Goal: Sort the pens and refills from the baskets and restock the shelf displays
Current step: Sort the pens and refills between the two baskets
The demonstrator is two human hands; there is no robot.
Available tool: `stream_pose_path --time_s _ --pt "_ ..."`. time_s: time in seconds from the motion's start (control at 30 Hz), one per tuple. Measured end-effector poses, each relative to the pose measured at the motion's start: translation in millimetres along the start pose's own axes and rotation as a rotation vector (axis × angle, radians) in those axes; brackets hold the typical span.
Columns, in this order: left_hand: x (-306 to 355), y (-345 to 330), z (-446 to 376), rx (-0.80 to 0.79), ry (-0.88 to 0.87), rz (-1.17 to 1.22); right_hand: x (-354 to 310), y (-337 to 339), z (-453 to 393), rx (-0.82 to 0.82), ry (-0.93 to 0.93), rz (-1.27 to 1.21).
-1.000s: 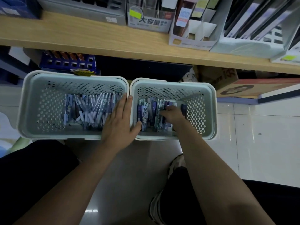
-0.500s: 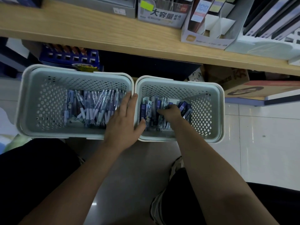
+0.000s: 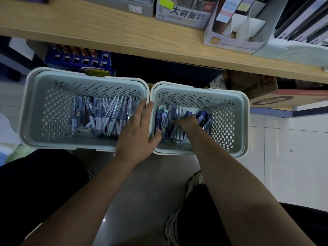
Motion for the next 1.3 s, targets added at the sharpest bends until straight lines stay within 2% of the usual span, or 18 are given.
stream_pose_path --time_s 0.1,0.23,0.37,0.63,0.73,1.03,1.13,1.3 --pt "-0.5 -0.2 0.4 0.002 -0.005 -0.001 0.7 -2.8 -3.1 -0.028 0.014 -0.174" --pt "-1.2 -0.8 0.1 0.002 -0.010 0.003 -3.0 -6.4 1.7 -0.039 0.012 -0.055" --pt "-1.1 -0.7 -0.1 0.004 -0.008 0.006 -5.1 -10.8 4.8 -0.052 0.044 -0.074" --pt "-0.5 0.1 0.0 0.006 -0.007 0.010 0.0 -15.4 10.4 -0.213 0.043 -0.362" --pt "-0.9 -0.3 -0.1 0.001 -0.003 0.014 1.5 -19.2 5.1 -0.241 0.061 -0.300" --pt "-1.0 -1.1 -0.3 -0.009 0.012 0.017 -2.2 -13.3 2.5 -0.145 0.117 -0.218" --pt "-0.9 0.5 -0.5 -0.015 0.019 0.014 -0.7 -10.5 2.9 -0.159 0.130 -0.279" --pt "0.6 1.3 0.4 -0.023 0.028 0.031 7.4 -2.9 13.2 -0.288 0.118 -0.428"
Point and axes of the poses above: each hand's wrist, its own z-axis away from the middle knuckle, its own y-axis out of the back of the hand, x = y × z, the point moved 6 cm from there along -z, towards the middle knuckle, and after that the axes turned 12 degrees about -y, right-handed, at the moved point
